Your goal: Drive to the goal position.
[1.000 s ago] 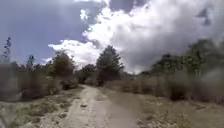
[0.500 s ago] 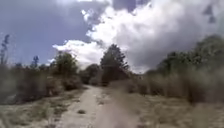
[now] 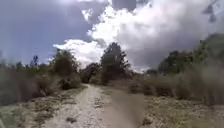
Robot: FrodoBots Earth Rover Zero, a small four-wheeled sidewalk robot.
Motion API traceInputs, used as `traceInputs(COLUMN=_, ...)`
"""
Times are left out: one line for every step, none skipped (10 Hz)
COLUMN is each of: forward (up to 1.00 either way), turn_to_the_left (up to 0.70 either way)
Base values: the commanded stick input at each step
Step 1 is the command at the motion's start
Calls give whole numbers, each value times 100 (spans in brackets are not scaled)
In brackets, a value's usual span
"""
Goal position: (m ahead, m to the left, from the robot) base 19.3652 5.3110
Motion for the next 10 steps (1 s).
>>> traceInputs(forward=85, turn_to_the_left=0)
traceInputs(forward=85, turn_to_the_left=0)
traceInputs(forward=85, turn_to_the_left=9)
traceInputs(forward=85, turn_to_the_left=32)
traceInputs(forward=85, turn_to_the_left=34)
traceInputs(forward=85, turn_to_the_left=33)
traceInputs(forward=85, turn_to_the_left=26)
traceInputs(forward=85, turn_to_the_left=13)
traceInputs(forward=85, turn_to_the_left=1)
traceInputs(forward=85, turn_to_the_left=20)
